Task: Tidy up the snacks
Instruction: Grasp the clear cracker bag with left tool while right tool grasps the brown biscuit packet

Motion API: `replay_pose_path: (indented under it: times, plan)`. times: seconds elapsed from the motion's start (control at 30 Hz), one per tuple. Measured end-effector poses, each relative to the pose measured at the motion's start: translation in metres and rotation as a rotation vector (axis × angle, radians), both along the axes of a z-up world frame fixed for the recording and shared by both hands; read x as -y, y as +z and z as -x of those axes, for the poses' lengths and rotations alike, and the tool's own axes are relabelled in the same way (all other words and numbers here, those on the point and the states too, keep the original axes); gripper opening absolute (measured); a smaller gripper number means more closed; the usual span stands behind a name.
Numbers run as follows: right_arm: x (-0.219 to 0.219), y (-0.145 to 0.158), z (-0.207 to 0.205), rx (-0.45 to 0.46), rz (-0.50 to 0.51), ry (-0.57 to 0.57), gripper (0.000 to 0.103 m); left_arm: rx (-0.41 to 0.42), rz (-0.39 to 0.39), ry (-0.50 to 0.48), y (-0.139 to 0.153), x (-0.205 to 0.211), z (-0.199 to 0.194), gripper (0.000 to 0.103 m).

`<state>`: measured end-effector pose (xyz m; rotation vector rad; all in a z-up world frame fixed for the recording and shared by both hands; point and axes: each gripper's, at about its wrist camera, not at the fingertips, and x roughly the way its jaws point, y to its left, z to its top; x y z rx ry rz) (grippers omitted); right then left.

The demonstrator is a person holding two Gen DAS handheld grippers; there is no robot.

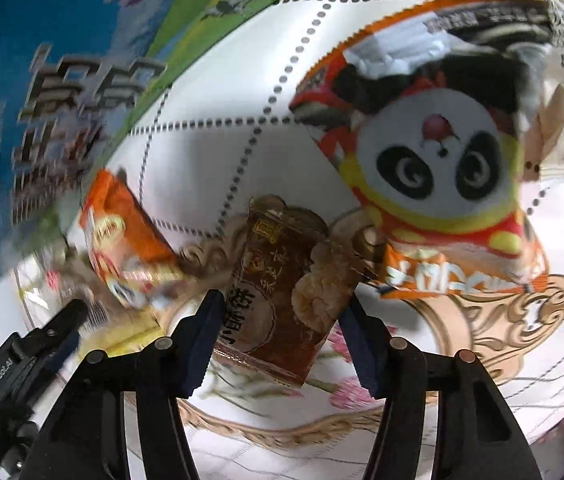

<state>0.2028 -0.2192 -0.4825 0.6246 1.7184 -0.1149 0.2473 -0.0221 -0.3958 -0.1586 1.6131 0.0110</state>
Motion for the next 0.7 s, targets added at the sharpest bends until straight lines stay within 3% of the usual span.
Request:
replay_pose_path:
  times: [0.13, 0.23, 0.3, 0.47, 0.53, 0.7]
  plan:
    - [-0.017, 0.006, 0.013, -0.012, 0.062, 0.200, 0.061, -0.026, -0.038, -0.059, -0.001, 0.006, 0.028, 0.049]
    - [-0.033, 0.007, 0.029, -0.020, 0.126, 0.342, 0.061, -0.071, -0.010, -0.013, -0.017, 0.000, 0.044, 0.050]
    - [-0.040, 0.005, 0.038, -0.024, 0.146, 0.375, 0.061, -0.092, 0.032, 0.039, -0.024, -0.007, 0.048, 0.050]
    - [-0.045, -0.007, 0.051, -0.038, 0.112, 0.290, 0.064, -0.094, 0.156, 0.169, -0.023, -0.027, 0.057, 0.051]
    - [-0.042, -0.012, 0.055, -0.041, 0.093, 0.250, 0.070, -0.084, 0.189, 0.211, -0.020, -0.030, 0.054, 0.054]
    - [-0.017, -0.016, 0.045, -0.046, 0.075, 0.175, 0.074, -0.092, 0.239, 0.257, -0.026, -0.024, 0.042, 0.058]
